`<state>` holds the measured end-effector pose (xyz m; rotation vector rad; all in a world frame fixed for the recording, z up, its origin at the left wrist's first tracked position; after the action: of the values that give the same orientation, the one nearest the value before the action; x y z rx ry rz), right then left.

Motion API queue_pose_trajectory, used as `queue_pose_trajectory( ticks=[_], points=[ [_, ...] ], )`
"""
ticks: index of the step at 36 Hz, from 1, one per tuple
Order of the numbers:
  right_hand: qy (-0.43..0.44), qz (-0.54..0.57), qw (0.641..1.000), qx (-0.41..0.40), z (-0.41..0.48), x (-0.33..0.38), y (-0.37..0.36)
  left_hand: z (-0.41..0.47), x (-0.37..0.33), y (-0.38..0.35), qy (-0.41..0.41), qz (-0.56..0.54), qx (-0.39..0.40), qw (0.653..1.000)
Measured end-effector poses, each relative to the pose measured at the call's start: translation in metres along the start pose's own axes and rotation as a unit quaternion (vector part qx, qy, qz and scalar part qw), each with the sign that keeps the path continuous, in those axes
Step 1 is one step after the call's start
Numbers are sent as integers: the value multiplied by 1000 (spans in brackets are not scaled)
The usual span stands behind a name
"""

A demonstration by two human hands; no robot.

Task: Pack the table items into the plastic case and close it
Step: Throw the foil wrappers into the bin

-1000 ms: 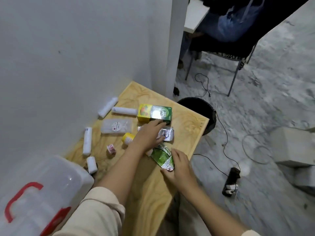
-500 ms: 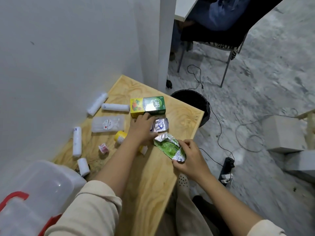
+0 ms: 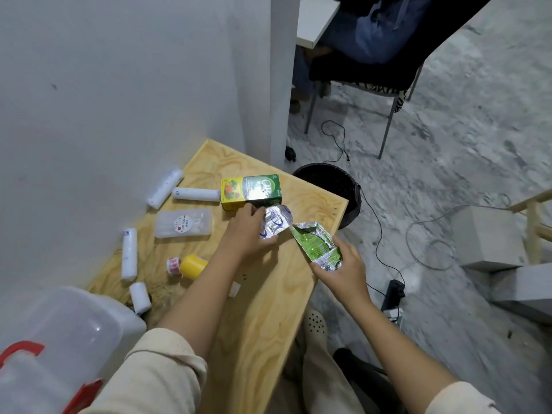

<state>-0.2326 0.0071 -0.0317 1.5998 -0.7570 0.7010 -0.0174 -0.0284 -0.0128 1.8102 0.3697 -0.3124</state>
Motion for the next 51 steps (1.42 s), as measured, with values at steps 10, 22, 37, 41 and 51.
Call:
queue_pose_trajectory(
  ticks=[10,22,37,41,51],
  points=[
    [1,23,999,-38,19,7,46,-18,-35,4,-2,-71,-78,994],
    [-10,13,996,-89,116,7,124,74,-124,41,-20,-183,-111,977],
    [-111,6,994,14,315,-87,86,303,-144,-43,121,-240,-23,963],
    [-135,3,990,34,351,-124,62,347,-136,-83,158,-209,-2,965],
    [-170,9,981,90,394,-166,32,393,-117,-138,193,-170,66,964]
  ],
)
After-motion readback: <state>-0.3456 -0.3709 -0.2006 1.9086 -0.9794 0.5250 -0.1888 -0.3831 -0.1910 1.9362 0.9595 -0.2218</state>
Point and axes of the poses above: each hand's wrist, its own z-axis towards the middle knuckle, its own y-axis out of the back of the hand, x = y × z, the point moved 1 cm from there along z, towards the middle knuckle, and after that the axes turned 2 degrees about x, right-handed, at the moved point
